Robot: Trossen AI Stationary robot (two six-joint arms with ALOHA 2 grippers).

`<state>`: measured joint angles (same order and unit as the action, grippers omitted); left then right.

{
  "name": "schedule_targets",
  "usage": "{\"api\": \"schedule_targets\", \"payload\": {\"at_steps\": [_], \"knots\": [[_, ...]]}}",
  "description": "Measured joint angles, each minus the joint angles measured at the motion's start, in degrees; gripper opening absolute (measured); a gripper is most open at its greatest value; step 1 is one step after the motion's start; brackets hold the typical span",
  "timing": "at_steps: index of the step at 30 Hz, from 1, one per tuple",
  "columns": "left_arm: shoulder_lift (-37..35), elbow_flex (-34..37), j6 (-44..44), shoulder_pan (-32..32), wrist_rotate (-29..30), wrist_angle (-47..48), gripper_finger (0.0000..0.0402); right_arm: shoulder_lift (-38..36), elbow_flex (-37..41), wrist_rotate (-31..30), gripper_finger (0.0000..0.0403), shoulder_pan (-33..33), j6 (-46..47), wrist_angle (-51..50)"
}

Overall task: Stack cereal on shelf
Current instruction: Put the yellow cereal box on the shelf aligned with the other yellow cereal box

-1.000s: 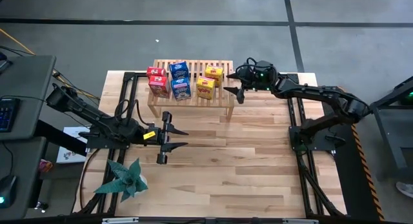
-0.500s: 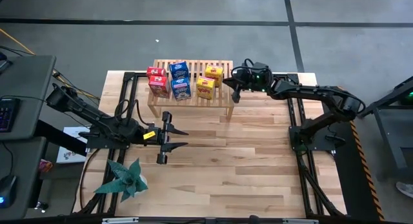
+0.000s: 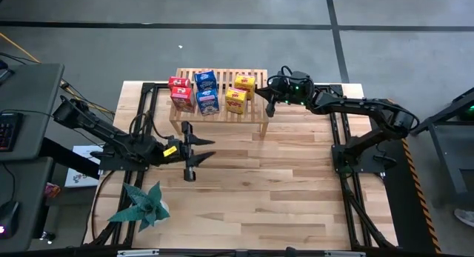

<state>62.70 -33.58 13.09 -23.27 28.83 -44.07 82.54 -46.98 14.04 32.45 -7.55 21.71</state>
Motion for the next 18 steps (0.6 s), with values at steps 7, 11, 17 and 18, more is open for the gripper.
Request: {"api": "schedule_targets", "payload": {"at_steps": [7,11,17,18], "knots": [[0.00,0.00,1.63,0.00,10.34,-2.65,0.0132,0.00,0.00,0.17,0.0001,0.00,1.20,2.04],[0.00,0.00,1.73,0.00,13.91,-2.62,0.0132,0.00,0.00,0.57,0.0000,0.00,1.53,2.60],[0.00,0.00,2.14,0.00,14.22,-2.61,0.0132,0.44,0.00,0.97,0.0000,-0.59,1.56,3.30],[0.00,0.00,2.07,0.00,14.22,-2.58,0.0132,0.77,0.00,0.92,0.0000,-0.69,1.70,3.47]]}}
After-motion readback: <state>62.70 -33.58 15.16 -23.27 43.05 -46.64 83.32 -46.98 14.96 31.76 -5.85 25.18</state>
